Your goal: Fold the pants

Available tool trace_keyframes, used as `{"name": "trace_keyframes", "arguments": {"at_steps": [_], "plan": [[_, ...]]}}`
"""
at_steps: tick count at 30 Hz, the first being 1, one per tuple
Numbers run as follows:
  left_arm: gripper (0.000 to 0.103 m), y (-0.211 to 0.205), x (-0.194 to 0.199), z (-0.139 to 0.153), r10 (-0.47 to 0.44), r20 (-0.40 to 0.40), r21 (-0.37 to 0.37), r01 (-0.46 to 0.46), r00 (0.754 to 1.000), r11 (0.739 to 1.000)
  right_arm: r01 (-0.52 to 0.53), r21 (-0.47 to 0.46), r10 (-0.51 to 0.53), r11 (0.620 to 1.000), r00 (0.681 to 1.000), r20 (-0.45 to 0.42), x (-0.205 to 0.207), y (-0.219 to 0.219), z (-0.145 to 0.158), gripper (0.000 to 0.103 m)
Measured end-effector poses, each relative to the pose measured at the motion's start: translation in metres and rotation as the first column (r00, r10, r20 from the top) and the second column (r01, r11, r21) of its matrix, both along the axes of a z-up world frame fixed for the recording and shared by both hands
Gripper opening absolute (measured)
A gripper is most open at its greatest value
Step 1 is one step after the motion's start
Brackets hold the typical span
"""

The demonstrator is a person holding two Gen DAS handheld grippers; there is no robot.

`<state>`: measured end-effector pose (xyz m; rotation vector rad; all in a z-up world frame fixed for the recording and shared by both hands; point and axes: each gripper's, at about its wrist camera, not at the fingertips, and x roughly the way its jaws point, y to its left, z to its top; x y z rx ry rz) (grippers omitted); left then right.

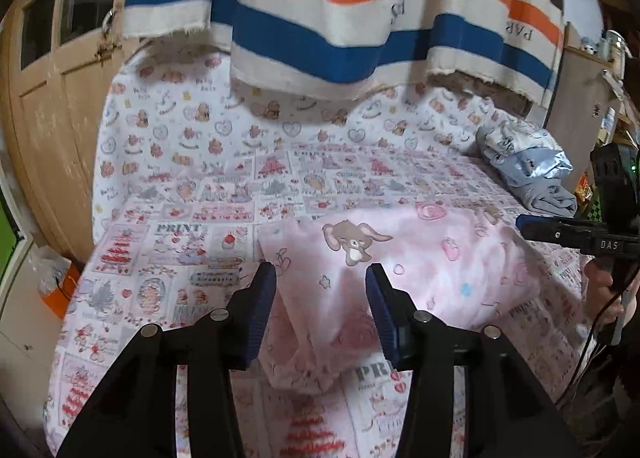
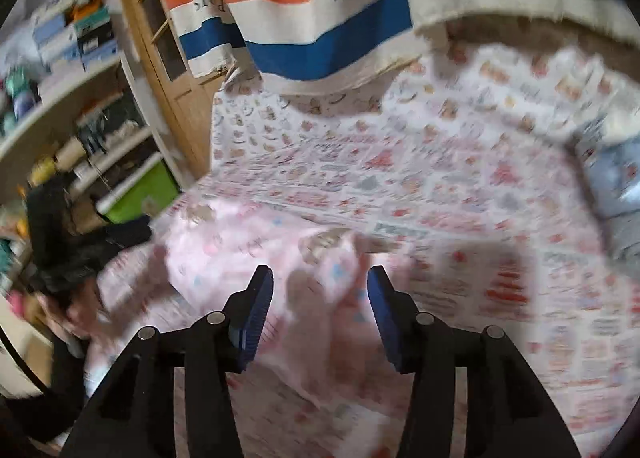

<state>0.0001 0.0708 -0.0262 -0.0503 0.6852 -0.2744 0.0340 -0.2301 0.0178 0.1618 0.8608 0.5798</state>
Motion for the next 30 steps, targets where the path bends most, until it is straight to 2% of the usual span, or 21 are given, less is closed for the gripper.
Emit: {"name": "trace_keyframes", "arguments": {"at_steps": [1, 2, 3, 5, 6, 9, 10, 13, 15, 17, 19, 20, 21, 22, 23, 24, 28, 30], "plan": [[0.034, 0.000, 0.004, -0.003, 0.001, -0.017, -0.001, -0.001, 1.000, 1.000, -0.007, 0.001, 0.007, 1.000, 1.000, -0.019, 0.004, 0.003, -0.003, 0.044], [0.015, 0.000, 0.009, -0.007, -0.001, -0.041, -0.005, 0.001, 0.999, 1.000, -0.010, -0.012, 0.009, 1.000, 0.999, -0.045, 0.009, 0.006, -0.009, 0.035], [0.001, 0.001, 0.012, -0.011, -0.008, -0.060, -0.013, 0.007, 0.998, 1.000, -0.001, -0.022, 0.000, 1.000, 0.998, -0.062, 0.011, 0.008, -0.013, 0.021], [0.001, 0.005, 0.013, -0.015, 0.002, -0.063, -0.033, -0.004, 0.998, 0.999, 0.067, -0.036, -0.070, 0.997, 0.995, -0.068, 0.008, 0.004, -0.018, 0.005], [0.001, 0.007, 0.011, -0.014, 0.016, -0.046, -0.027, -0.017, 0.999, 0.999, 0.091, -0.030, -0.092, 0.995, 0.994, -0.062, 0.005, 0.002, -0.018, 0.003], [0.001, 0.013, 0.008, -0.011, 0.037, -0.019, -0.036, -0.038, 0.999, 0.999, 0.125, -0.102, -0.125, 0.987, 0.992, 0.004, -0.009, 0.004, -0.012, 0.002], [0.001, 0.014, 0.010, -0.011, 0.053, -0.022, -0.029, -0.054, 0.998, 0.998, 0.125, -0.145, -0.125, 0.982, 0.992, 0.010, -0.010, 0.007, -0.012, 0.000], [0.001, 0.015, 0.017, -0.017, 0.060, -0.040, 0.001, -0.060, 0.997, 0.998, 0.117, -0.178, -0.119, 0.977, 0.993, 0.002, -0.009, 0.005, -0.020, 0.001], [0.003, 0.014, 0.018, -0.021, 0.050, -0.051, 0.009, -0.049, 0.997, 0.999, 0.102, -0.146, -0.102, 0.984, 0.995, 0.006, -0.008, 0.000, -0.022, 0.001], [0.004, 0.015, 0.015, -0.021, 0.047, -0.034, 0.010, -0.047, 0.998, 0.999, 0.109, -0.093, -0.104, 0.990, 0.993, 0.049, -0.012, -0.006, -0.014, 0.001], [0.013, 0.015, 0.012, -0.018, 0.044, -0.009, 0.010, -0.044, 0.999, 0.999, 0.082, -0.060, -0.078, 0.995, 0.994, 0.071, -0.013, -0.007, -0.007, 0.007], [0.019, 0.016, 0.012, -0.015, 0.045, 0.002, 0.005, -0.045, 0.999, 0.999, 0.078, -0.055, -0.073, 0.995, 0.994, 0.078, -0.012, -0.006, -0.003, 0.021], [0.027, 0.016, 0.012, -0.013, 0.044, 0.011, -0.005, -0.044, 0.999, 0.999, 0.082, -0.051, -0.077, 0.995, 0.993, 0.084, -0.011, -0.005, 0.000, 0.041], [0.033, 0.017, 0.013, -0.010, 0.042, 0.016, -0.015, -0.041, 0.999, 0.999, 0.090, -0.043, -0.086, 0.995, 0.992, 0.093, -0.010, -0.004, 0.003, 0.048], [0.042, 0.017, 0.015, -0.007, 0.045, 0.020, -0.022, -0.045, 0.999, 0.999, 0.089, -0.036, -0.085, 0.995, 0.992, 0.097, -0.008, -0.002, 0.005, 0.052], [0.047, 0.018, 0.017, -0.006, 0.050, 0.020, -0.026, -0.050, 0.999, 0.998, 0.081, -0.036, -0.078, 0.996, 0.993, 0.091, -0.005, 0.000, 0.006, 0.052], [0.052, 0.019, 0.039, -0.010, 0.050, -0.056, -0.060, -0.053, 0.997, 0.997, 0.079, -0.012, -0.079, 0.997, 0.997, 0.024, 0.013, 0.005, 0.000, 0.052], [0.050, 0.023, 0.053, -0.018, 0.049, -0.107, -0.104, -0.060, 0.993, 0.993, 0.095, -0.020, -0.095, 0.995, 0.995, -0.024, 0.024, 0.008, -0.010, 0.052]]}}
